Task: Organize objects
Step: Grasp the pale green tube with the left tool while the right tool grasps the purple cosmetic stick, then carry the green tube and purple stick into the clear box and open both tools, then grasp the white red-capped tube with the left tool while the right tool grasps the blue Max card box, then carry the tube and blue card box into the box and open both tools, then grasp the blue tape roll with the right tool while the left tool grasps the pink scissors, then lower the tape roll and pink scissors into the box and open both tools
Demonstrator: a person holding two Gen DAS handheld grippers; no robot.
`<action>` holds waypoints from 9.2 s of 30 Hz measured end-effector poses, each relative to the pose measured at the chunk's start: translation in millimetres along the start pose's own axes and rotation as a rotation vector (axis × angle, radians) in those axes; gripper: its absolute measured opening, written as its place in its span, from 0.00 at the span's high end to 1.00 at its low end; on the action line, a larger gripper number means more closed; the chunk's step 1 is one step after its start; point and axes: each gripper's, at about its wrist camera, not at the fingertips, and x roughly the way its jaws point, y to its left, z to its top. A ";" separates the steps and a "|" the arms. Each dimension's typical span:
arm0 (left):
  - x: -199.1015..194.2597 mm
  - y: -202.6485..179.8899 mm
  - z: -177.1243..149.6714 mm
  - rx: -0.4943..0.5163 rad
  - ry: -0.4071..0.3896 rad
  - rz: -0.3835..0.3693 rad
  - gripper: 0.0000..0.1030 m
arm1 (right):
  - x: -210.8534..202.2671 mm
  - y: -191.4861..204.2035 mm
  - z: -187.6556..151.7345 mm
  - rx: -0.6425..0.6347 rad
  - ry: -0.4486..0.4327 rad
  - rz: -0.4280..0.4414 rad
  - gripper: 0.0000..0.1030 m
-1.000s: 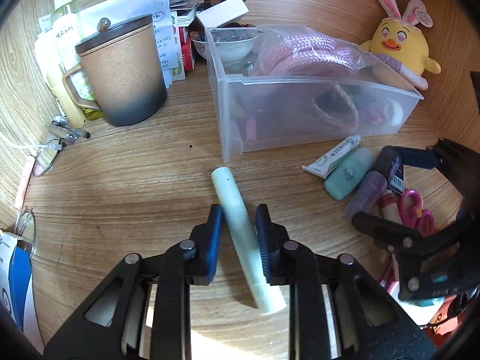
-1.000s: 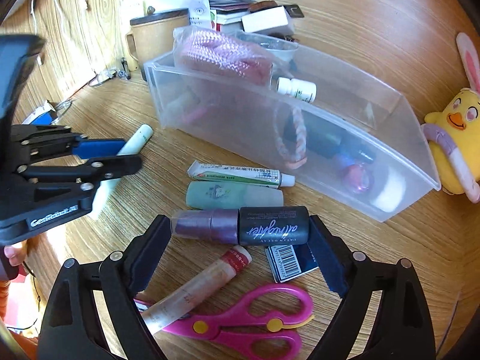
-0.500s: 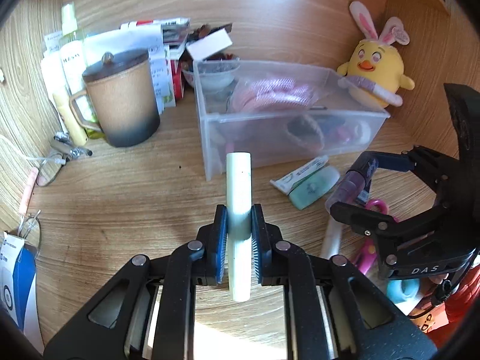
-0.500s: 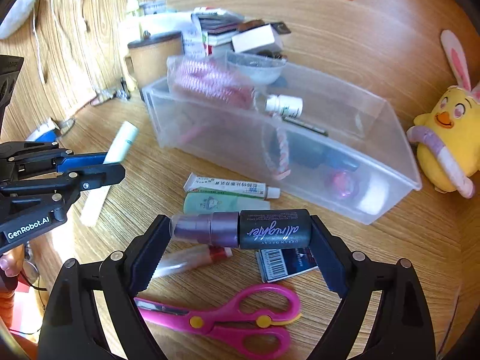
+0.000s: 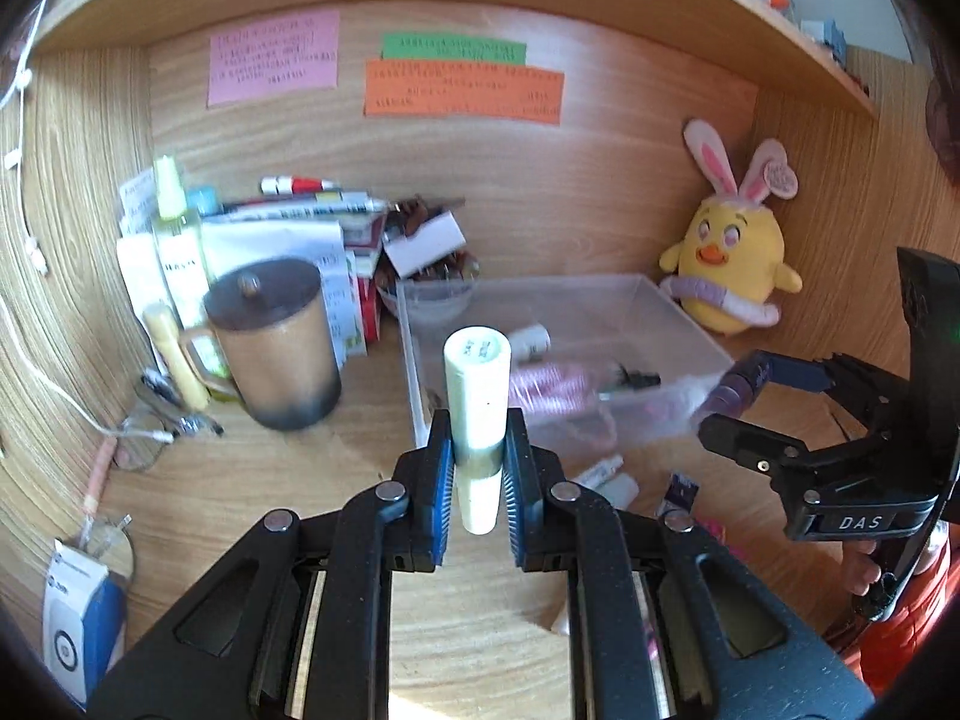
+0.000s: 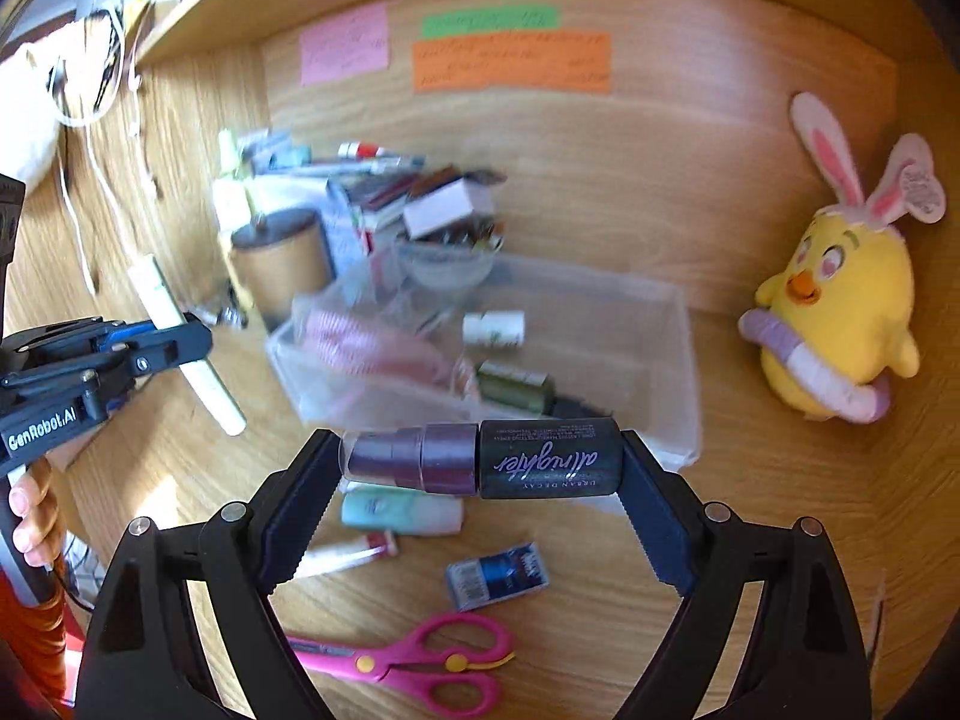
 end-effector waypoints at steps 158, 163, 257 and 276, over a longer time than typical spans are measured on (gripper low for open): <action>128.2 -57.3 43.3 0.049 0.263 -0.199 0.85 | 80.3 -48.3 21.8 0.069 0.155 -0.036 0.56; 117.9 -55.4 43.8 0.044 0.246 -0.213 0.81 | 71.8 -46.5 23.0 0.061 0.142 -0.036 0.50; 3.6 -68.3 -32.0 0.118 0.052 -0.209 0.83 | -46.1 -34.7 -38.4 0.128 -0.025 -0.036 0.65; 51.7 -13.5 30.1 0.018 0.096 -0.126 0.83 | 28.1 -52.1 18.1 0.128 0.026 -0.046 0.65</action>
